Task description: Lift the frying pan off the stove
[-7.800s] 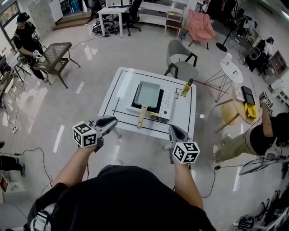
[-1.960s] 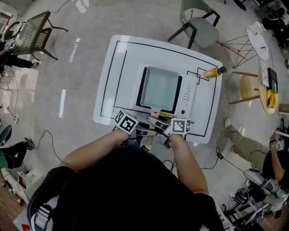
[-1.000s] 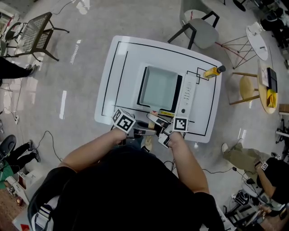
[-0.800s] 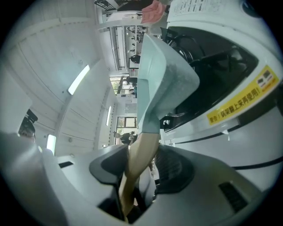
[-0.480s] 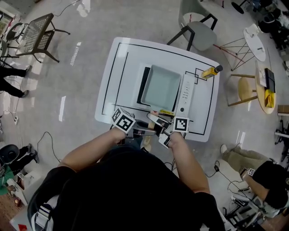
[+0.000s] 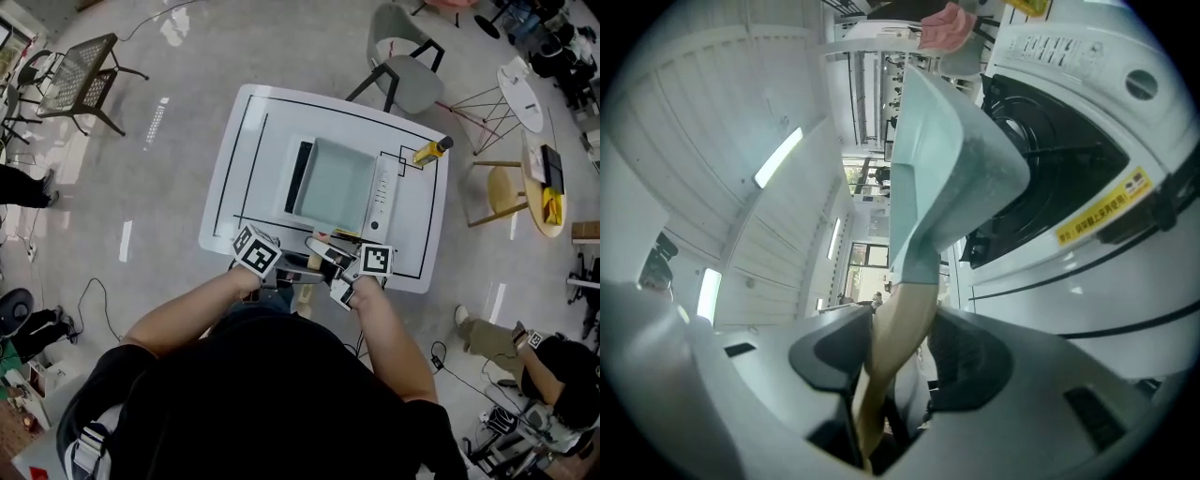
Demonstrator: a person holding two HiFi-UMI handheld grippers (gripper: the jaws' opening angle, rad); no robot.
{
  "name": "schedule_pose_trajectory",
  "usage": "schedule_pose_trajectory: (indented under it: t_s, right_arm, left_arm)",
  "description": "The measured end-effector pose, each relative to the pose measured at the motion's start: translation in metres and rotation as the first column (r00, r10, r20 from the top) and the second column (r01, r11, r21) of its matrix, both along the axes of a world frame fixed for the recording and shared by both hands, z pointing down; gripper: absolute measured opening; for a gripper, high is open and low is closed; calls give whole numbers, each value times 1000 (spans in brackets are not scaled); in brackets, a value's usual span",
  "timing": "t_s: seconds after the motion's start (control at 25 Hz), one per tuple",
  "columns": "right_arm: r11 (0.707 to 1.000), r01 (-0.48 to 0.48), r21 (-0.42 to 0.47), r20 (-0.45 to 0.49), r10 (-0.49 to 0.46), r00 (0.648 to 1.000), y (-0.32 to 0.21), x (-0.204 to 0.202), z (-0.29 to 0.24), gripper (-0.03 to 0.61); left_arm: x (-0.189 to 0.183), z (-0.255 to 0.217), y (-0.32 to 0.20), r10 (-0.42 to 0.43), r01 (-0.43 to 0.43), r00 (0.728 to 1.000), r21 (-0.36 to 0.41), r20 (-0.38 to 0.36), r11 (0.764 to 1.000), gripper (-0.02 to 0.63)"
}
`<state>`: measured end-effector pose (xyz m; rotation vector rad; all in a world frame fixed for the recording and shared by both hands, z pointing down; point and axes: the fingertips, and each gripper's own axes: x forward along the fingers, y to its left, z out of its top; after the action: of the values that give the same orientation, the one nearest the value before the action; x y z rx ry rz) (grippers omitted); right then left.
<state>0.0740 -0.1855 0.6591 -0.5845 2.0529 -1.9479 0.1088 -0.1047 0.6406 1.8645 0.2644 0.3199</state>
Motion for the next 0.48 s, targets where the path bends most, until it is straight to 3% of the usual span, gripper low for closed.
schedule_pose_trajectory:
  t_s: [0.48]
  right_arm:
    - [999,-5,47,-9,5,1000,21,-6,-33,190]
  left_arm:
    - [-5,-27,22,0,1,1000,39,-26,999,145]
